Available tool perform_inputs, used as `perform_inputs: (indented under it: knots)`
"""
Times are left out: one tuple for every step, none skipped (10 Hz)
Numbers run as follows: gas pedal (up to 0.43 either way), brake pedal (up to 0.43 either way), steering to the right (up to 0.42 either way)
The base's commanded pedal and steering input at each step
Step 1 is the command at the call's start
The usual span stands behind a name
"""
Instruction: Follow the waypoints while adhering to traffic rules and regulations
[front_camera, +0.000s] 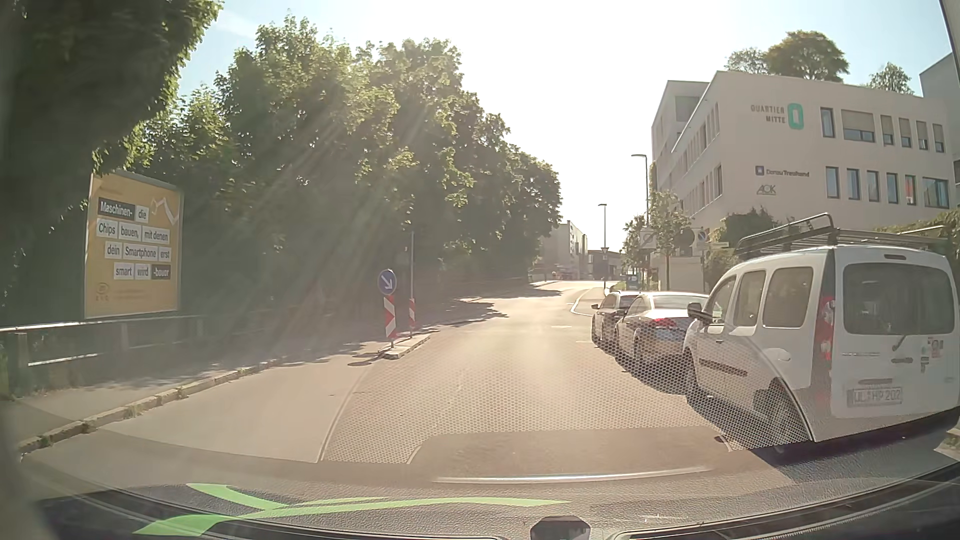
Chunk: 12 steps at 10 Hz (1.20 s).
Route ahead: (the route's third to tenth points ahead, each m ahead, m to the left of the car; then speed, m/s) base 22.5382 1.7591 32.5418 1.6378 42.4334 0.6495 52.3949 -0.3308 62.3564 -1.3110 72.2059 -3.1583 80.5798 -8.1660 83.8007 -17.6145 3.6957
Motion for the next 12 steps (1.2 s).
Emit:
perform_inputs:
  knots:
    - [0.0,0.0,0.029]
    - [0.0,0.0,0.026]
    - [0.0,0.0,0.021]
    - [0.0,0.0,0.016]
    - [0.0,0.0,0.014]
    - [0.0,0.0,0.011]
    - [0.0,0.0,0.007]
    - [0.0,0.006,0.004]
    - [0.0,0.0,0.004]
    - [0.0,0.0,0.003]
    - [0.0,0.0,0.003]
    - [0.0,0.024,0.002]
